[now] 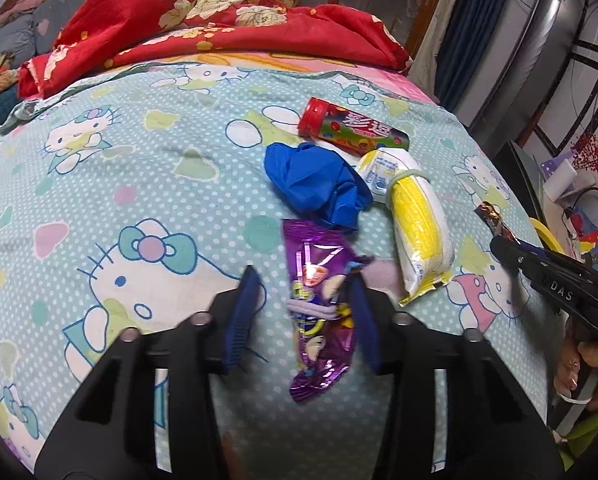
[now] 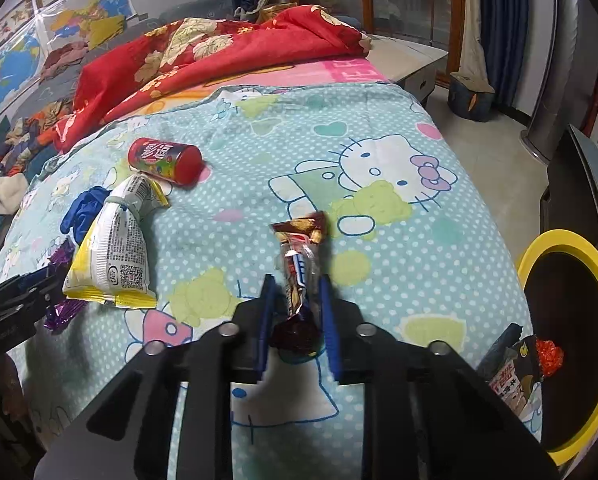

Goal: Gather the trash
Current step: 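Grasp the purple wrapper with the left tool while the right tool grasps the brown chocolate wrapper, then carry the purple and brown wrappers over the yellow bin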

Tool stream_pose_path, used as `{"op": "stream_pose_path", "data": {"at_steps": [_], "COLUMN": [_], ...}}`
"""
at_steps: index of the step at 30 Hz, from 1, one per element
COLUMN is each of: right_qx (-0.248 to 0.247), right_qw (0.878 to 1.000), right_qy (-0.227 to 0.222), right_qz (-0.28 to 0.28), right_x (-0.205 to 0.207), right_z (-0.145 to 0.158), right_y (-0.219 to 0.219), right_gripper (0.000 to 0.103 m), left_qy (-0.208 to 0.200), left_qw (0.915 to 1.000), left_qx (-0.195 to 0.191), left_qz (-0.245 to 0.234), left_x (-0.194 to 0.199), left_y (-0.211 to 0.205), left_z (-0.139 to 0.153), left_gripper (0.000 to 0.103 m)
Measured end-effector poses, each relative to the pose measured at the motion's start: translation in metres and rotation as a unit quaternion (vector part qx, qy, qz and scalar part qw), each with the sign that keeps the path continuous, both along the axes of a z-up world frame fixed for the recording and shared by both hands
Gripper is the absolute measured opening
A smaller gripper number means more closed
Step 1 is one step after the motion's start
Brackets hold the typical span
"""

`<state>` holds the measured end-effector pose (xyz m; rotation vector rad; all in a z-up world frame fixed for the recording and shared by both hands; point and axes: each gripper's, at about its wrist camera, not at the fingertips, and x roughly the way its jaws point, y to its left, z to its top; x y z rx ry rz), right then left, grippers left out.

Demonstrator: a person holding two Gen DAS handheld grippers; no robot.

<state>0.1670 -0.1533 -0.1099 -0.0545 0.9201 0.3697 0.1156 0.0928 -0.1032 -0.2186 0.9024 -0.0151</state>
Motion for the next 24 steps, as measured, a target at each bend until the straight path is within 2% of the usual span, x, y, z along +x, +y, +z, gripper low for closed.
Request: {"op": "stream_pose_path", "data": {"at_steps": [2,7,13,24], "right_qx": [0.003,0.009,0.014,0.036], "right_qw": [1.0,1.0,0.999,0.998], "right_qy": [0.001,0.002,0.006,-0.003], "right_qz": [0.003,0.017,0.037,0.061], "right_x": [-0.002,-0.011,-0.023,-0.042], "right_z": [0.001,0.001,0.003,0.015], "right_y": [0.0,0.004,0.011,0.012], "right_gripper": [0.019,0.019,0.018,0.018], "left_qy": [0.0,0.0,-0.007,-0.063], "left_qw": [1.0,1.0,0.9999,0.9979], "left_qx": [-0.001,0.0,-0.007,-0.013], "left_qz": [-0.007,-0.007,-0.001,0.009], "left_x": [0.001,0.002,-0.001,-0.012], "left_y": [-0.003,-0.003,0.002,0.007], "left_z": [0.0,0.0,0.008,0.044], "left_gripper": [0.024,0.019,0.017,0.017]}}
